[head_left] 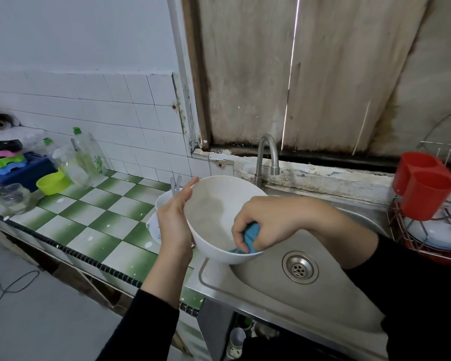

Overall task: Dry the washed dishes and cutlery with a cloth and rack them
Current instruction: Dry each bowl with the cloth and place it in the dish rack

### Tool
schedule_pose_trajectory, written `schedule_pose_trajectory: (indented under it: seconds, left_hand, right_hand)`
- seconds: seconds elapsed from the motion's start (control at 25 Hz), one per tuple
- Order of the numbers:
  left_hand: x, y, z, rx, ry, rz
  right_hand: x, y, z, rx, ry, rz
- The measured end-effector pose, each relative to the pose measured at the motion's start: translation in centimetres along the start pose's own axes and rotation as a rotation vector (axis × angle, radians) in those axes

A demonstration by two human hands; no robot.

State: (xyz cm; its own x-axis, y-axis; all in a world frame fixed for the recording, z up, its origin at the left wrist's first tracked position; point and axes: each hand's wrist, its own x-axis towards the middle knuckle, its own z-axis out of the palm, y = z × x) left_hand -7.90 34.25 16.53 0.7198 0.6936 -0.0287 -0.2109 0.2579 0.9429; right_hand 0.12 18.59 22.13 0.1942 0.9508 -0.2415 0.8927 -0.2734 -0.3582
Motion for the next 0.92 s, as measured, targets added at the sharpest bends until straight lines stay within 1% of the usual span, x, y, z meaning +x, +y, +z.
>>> schedule_pose_trajectory:
  seconds: [0.04, 0.08, 0.12, 0.16, 0.2, 0.28, 0.36, 0.4, 0.44, 0.52, 0.56, 0.6, 0.64, 0.72, 0.84, 0.92]
  left_hand:
    - [-0.2, 0.0, 0.1, 0.016, -0.007, -0.008]
    - [-0.4, 0.1, 0.2, 0.019, -0.021, -0.023]
    - [-0.7, 0.1, 0.3, 0.02, -0.035, -0.044]
    - [-0.8, 0.1, 0.3, 0.023, -0.046, -0.068]
    - [-1.0, 0.2, 0.3, 0.027, -0.057, -0.09]
    - [-1.2, 0.3, 0.1, 0.012, -0.086, -0.123]
    - [-1.3, 0.3, -0.3, -0.038, -0.114, -0.14]
    - [-1.3, 0.4, -0.6, -0.054, -0.117, -0.143]
    - [-1.3, 0.5, -0.9, -0.061, -0.118, -0.146]
    - [-1.4, 0.8, -1.7, -0.07, -0.128, -0.148]
    - [-1.4, 1.1, -2.1, -0.069, -0.122, -0.145]
    - [-1.5, 1.5, -2.6, -0.062, -0.106, -0.143]
    - [-1.6, 1.9, -3.0, -0.05, -0.088, -0.142]
    - [-1.9, 2.3, -3.7, -0.013, -0.093, -0.134]
    - [-2.4, 2.0, -4.6, 0.016, -0.136, -0.164]
    - [-2.5, 1.7, -5.3, 0.049, -0.152, -0.217]
  right_hand:
    - [0.2, 0.5, -0.1, -0.194, 0.021, 0.039]
    - [0.5, 0.9, 0.0, -0.367, 0.085, 0.071]
    - [0.9, 1.3, 0.1, -0.484, 0.177, 0.088]
    - [1.4, 1.7, 0.2, -0.511, 0.29, 0.077]
    - [2.0, 2.0, 0.4, -0.441, 0.415, 0.033]
    - [2.9, 2.0, 0.9, -0.156, 0.598, -0.053]
    - [3.6, 0.9, 1.7, 0.153, 0.654, -0.079]
    - [3.9, 0.0, 2.1, 0.317, 0.639, -0.085]
    - [4.0, -0.9, 2.6, 0.494, 0.589, -0.102]
    - [3.7, -2.3, 3.2, 0.785, 0.412, -0.139]
    - [3.3, -2.7, 3.2, 0.839, 0.3, -0.153]
    - [2.8, -3.0, 3.0, 0.818, 0.193, -0.165]
    - [2.2, -3.3, 2.7, 0.728, 0.105, -0.18]
    - [1.3, -3.6, 1.8, 0.466, -0.01, -0.192]
    - [0.2, -3.3, 0.9, 0.17, -0.099, -0.121]
    - [0.2, -2.9, 0.9, -0.028, -0.073, -0.068]
